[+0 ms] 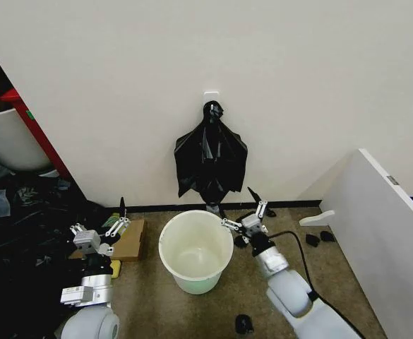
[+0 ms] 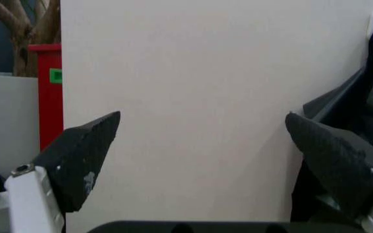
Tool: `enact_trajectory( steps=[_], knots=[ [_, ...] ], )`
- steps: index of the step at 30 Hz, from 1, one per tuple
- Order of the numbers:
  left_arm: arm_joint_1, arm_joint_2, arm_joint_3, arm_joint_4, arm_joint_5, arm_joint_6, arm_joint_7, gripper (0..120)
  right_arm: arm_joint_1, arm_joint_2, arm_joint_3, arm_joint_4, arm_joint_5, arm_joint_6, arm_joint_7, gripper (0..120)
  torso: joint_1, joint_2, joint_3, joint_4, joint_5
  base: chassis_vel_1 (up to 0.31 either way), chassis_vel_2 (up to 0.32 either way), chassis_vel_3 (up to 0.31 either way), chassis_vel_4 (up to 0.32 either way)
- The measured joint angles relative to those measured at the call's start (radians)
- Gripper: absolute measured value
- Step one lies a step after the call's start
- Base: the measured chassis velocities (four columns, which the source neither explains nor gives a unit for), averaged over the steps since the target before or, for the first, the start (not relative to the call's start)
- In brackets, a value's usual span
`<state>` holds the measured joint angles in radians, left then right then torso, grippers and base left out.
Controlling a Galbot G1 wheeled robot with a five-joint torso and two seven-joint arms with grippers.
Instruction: Place the garbage bag over the trash bin.
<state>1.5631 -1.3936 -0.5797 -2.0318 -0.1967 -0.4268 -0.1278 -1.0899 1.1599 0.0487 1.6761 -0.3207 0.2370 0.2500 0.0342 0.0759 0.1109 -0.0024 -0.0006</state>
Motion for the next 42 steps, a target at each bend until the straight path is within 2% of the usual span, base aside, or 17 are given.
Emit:
enact_trajectory(
  steps=[2,10,16,20,27,29,32,34,38,41,42],
  knots=[
    [-0.008,0.0,-0.003,0.007,0.003,0.0,0.0,100,0.043,0.016,-0.033,-0.052,-0.063,-0.044,0.011,84,0.0,0.0,0.0,-0.0002,-0.0001,0.0,0.0,0.0,0.0],
    [-0.023,-0.006,-0.008,0.022,0.005,0.003,-0.002,100,0.113,0.065,-0.105,-0.137,-0.157,-0.158,0.034,83,0.0,0.0,0.0,-0.0001,0.0,0.0,0.0,0.0,0.0],
    [-0.023,-0.005,-0.01,0.026,0.006,0.003,-0.005,100,0.154,0.113,-0.102,-0.228,-0.281,-0.258,0.087,84,0.0,0.0,0.0,-0.0002,-0.0001,0.0,0.0,0.0,0.0],
    [-0.025,-0.003,-0.01,0.029,0.006,0.003,-0.006,100,0.164,0.135,-0.102,-0.246,-0.306,-0.297,0.115,83,0.0,0.0,0.0,-0.0001,0.0,0.0,0.0,0.0,0.0],
    [-0.027,-0.001,-0.008,0.031,0.005,0.003,-0.006,100,0.175,0.174,-0.113,-0.257,-0.313,-0.307,0.149,53,0.0,0.0,0.0,-0.0001,0.0,0.0,0.0,0.0,0.0],
    [-0.028,0.0,-0.008,0.033,0.004,0.003,-0.006,100,0.176,0.178,-0.116,-0.257,-0.313,-0.306,0.15,50,0.0,0.0,0.0,-0.0001,0.0,0.0,0.0,0.0,0.0],
    [-0.031,0.001,-0.005,0.033,0.004,0.003,-0.006,100,0.183,0.202,-0.115,-0.27,-0.316,-0.301,0.15,35,0.0,0.0,0.0,-0.0001,-0.0001,0.0,0.0,0.0,0.0],
    [-0.031,0.001,-0.004,0.033,0.004,0.003,-0.006,100,0.186,0.212,-0.11,-0.279,-0.316,-0.299,0.151,33,0.0,0.0,0.0,-0.0001,0.0,0.0,0.0,0.0,0.0],
    [-0.027,0.01,-0.009,0.031,-0.002,0.002,-0.006,100,0.198,0.253,-0.079,-0.314,-0.305,-0.309,0.173,13,0.0,0.0,0.0,0.0,0.0001,0.0,0.0,0.0,0.0],
    [-0.027,0.012,-0.012,0.03,-0.005,0.002,-0.007,100,0.198,0.257,-0.075,-0.314,-0.3,-0.319,0.183,10,0.0,0.0,0.0,0.0,0.0001,0.0,0.0,0.0,0.0],
    [-0.027,0.015,-0.016,0.028,-0.01,0.002,-0.008,100,0.196,0.258,-0.071,-0.31,-0.294,-0.332,0.192,4,0.0,0.0,0.0,0.0,0.0,0.0,0.0,0.0,0.0]
  ],
)
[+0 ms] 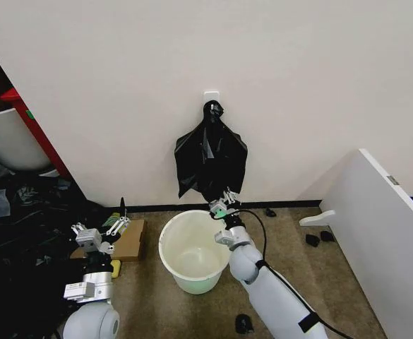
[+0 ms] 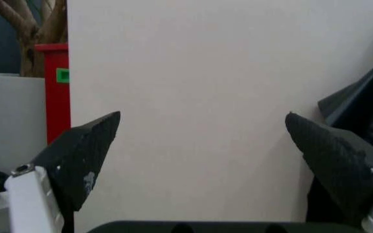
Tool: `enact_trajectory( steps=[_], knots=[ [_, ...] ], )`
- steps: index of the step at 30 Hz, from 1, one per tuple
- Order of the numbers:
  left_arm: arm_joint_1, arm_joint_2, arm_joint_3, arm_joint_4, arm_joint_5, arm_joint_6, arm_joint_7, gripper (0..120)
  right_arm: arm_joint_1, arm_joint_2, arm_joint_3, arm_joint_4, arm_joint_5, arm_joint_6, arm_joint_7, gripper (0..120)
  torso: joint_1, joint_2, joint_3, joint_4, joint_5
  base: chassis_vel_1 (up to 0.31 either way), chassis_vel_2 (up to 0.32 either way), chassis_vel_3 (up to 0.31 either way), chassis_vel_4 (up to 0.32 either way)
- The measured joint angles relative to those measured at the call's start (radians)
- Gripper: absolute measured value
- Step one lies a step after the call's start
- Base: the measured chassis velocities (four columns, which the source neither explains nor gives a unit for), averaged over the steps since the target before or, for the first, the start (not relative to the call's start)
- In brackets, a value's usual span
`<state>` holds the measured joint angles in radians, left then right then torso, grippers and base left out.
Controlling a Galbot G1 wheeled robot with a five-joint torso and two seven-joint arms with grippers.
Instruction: Place the garbage bag over the trash bin.
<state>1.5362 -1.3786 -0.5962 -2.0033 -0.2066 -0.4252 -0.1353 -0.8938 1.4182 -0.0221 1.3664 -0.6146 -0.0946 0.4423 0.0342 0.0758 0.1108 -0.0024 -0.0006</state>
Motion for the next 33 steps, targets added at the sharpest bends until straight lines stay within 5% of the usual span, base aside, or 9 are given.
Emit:
enact_trajectory(
  steps=[9,17,20,33],
  knots=[
    [-0.004,-0.001,0.004,-0.002,-0.002,-0.001,-0.001,100,-0.045,-0.055,0.01,0.112,0.114,0.001,0.021,0,0.0,0.0,0.0,-0.0003,0.0001,0.0,0.0,0.0,0.0],
    [-0.003,-0.001,0.008,-0.005,0.002,-0.001,-0.001,100,-0.072,-0.077,0.009,0.128,0.143,0.12,-0.032,3,0.0,0.0,0.0,-0.0003,0.0,0.0,0.0,0.0,0.0],
    [0.006,-0.002,0.006,-0.008,0.005,-0.003,-0.001,100,-0.072,-0.06,0.021,0.084,0.035,0.193,-0.068,20,0.0,0.0,0.0,-0.0001,0.0001,0.0,0.0,0.0,0.0],
    [0.008,-0.006,0.0,-0.008,0.007,-0.004,-0.002,100,-0.036,-0.019,0.028,0.012,-0.178,0.231,-0.085,67,0.0,0.0,0.0,-0.0001,0.0,0.0,0.0,0.0,0.0]
  ],
)
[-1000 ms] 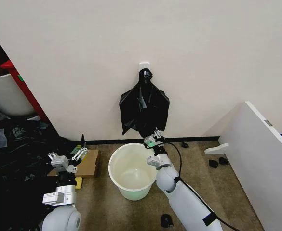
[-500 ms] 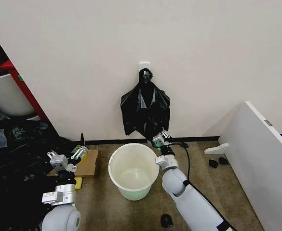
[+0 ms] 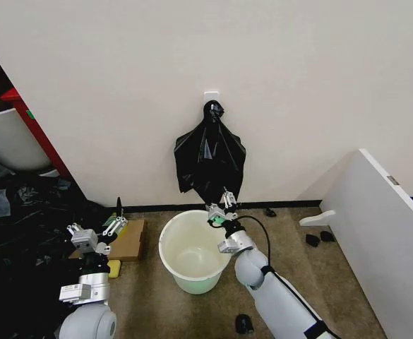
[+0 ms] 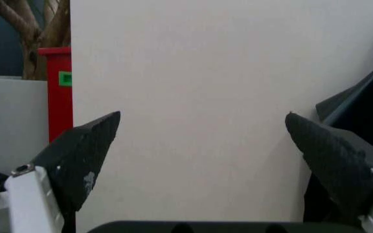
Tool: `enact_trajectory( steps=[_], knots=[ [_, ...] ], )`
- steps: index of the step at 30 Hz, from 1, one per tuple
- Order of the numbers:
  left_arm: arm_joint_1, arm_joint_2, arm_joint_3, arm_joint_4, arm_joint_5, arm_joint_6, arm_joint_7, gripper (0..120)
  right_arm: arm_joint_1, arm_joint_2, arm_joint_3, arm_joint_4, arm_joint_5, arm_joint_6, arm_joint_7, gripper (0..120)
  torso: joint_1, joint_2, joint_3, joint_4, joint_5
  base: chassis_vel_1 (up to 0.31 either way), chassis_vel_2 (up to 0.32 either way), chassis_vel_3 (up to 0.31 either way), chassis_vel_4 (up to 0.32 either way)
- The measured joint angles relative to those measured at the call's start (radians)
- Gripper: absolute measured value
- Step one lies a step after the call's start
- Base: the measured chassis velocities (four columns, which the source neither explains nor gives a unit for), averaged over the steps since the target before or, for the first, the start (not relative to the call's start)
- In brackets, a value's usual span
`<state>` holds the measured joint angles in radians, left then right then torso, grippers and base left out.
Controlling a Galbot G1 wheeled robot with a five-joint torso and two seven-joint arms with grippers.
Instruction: Place the garbage bag over the trash bin.
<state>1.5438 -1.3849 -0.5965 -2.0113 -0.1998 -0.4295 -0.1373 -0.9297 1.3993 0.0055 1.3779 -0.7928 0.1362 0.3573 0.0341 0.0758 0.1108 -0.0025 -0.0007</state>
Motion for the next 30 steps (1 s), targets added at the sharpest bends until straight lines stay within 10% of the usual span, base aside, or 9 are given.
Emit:
enact_trajectory(
  steps=[9,16,30],
  knots=[
    [-0.003,-0.007,0.005,0.006,0.007,0.0,0.0,100,0.033,0.033,-0.009,-0.076,-0.125,-0.275,0.128,98,0.0,0.0,0.0,0.0,0.0001,0.0,0.0,0.0,0.0],
    [-0.003,-0.004,0.001,0.006,0.006,0.0,-0.001,100,0.058,0.04,-0.002,-0.092,-0.066,-0.307,0.145,98,0.0,0.0,0.0,0.0,0.0,0.0,0.0,0.0,0.0],
    [-0.001,0.008,-0.001,0.003,-0.001,-0.002,-0.003,100,0.024,0.022,-0.001,0.003,0.227,-0.245,0.169,48,0.0,0.0,0.0,-0.0001,0.0,0.0,0.0,0.0,0.0]
  ],
)
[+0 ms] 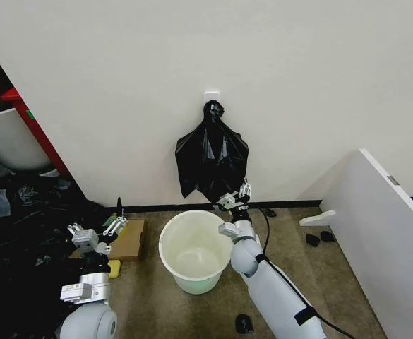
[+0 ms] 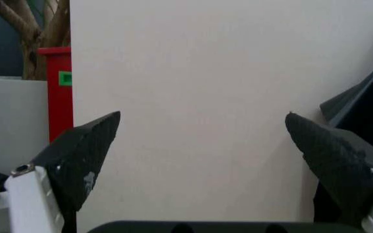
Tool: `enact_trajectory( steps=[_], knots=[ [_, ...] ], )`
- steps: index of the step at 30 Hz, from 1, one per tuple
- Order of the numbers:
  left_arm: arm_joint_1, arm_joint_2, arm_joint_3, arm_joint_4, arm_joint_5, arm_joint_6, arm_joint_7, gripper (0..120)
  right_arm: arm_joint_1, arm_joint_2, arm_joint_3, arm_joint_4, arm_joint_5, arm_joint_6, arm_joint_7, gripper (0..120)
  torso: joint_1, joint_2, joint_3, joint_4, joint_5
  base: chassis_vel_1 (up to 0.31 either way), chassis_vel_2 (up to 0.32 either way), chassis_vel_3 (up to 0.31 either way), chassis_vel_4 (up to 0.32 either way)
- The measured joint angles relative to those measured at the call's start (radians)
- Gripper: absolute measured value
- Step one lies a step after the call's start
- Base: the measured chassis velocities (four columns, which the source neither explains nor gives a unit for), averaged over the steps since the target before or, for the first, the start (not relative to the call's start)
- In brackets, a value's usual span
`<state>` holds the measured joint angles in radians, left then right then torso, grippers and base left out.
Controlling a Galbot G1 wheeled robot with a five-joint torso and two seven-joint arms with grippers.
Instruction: Place the garbage bag over the trash bin.
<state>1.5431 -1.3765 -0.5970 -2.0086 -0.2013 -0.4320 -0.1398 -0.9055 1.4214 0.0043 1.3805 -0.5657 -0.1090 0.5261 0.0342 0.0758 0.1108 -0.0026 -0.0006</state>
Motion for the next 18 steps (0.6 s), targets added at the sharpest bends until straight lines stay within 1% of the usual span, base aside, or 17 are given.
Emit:
enact_trajectory(
  steps=[1,4,5,6,8,10,12,14,16,18],
  knots=[
    [0.0,0.0,0.0,0.0,0.0,0.0,0.0,100,0.0,0.0,0.0,0.0,0.0,0.0,0.0,48,0.0,0.0,0.0,0.0,0.0,0.0,0.0,0.0,0.0],
    [-0.004,0.003,0.001,0.0,-0.002,0.0,0.0,100,-0.038,-0.016,-0.024,0.074,0.087,0.045,0.003,33,0.0,0.0,0.0,0.0001,0.0001,0.0,0.0,0.0,0.0],
    [-0.005,0.003,0.002,0.001,-0.002,0.0,-0.001,100,-0.044,-0.02,-0.026,0.089,0.096,0.06,0.001,30,0.0,0.0,0.0,0.0001,0.0001,0.0,0.0,0.0,0.0],
    [-0.005,0.003,0.002,0.001,-0.002,0.0,-0.001,100,-0.044,-0.02,-0.026,0.089,0.096,0.06,0.001,30,0.0,0.0,0.0,0.0001,0.0001,0.0,0.0,0.0,0.0],
    [-0.01,0.003,0.007,0.003,-0.002,0.0,0.0,100,-0.058,-0.029,-0.03,0.124,0.109,0.099,-0.007,20,0.0,0.0,0.0,0.0001,0.0,0.0,0.0,0.0,0.0],
    [-0.013,0.004,0.009,0.004,-0.001,0.0,0.0,100,-0.064,-0.033,-0.032,0.137,0.115,0.108,-0.01,18,0.0,0.0,0.0,0.0002,0.0001,0.0,0.0,0.0,0.0],
    [-0.022,0.009,0.014,0.007,-0.001,0.0,0.002,100,-0.076,-0.042,-0.034,0.179,0.139,0.118,-0.012,15,0.0,0.0,0.0,0.0001,0.0,0.0,0.0,0.0,0.0],
    [-0.033,0.02,0.019,0.009,0.0,0.002,0.006,100,-0.089,-0.055,-0.039,0.217,0.186,0.123,-0.015,12,0.0,0.0,0.0,0.0001,0.0,0.0,0.0,0.0,0.0],
    [-0.036,0.023,0.021,0.009,0.0,0.002,0.008,100,-0.09,-0.057,-0.04,0.223,0.197,0.125,-0.016,11,0.0,0.0,0.0,0.0001,0.0,0.0,0.0,0.0,0.0],
    [-0.075,0.071,0.041,0.013,-0.037,0.008,0.04,100,-0.1,-0.08,-0.06,0.279,0.361,0.173,-0.054,0,0.0,0.0,0.0,0.0001,0.0,0.0,0.0,0.0,0.0]
  ],
)
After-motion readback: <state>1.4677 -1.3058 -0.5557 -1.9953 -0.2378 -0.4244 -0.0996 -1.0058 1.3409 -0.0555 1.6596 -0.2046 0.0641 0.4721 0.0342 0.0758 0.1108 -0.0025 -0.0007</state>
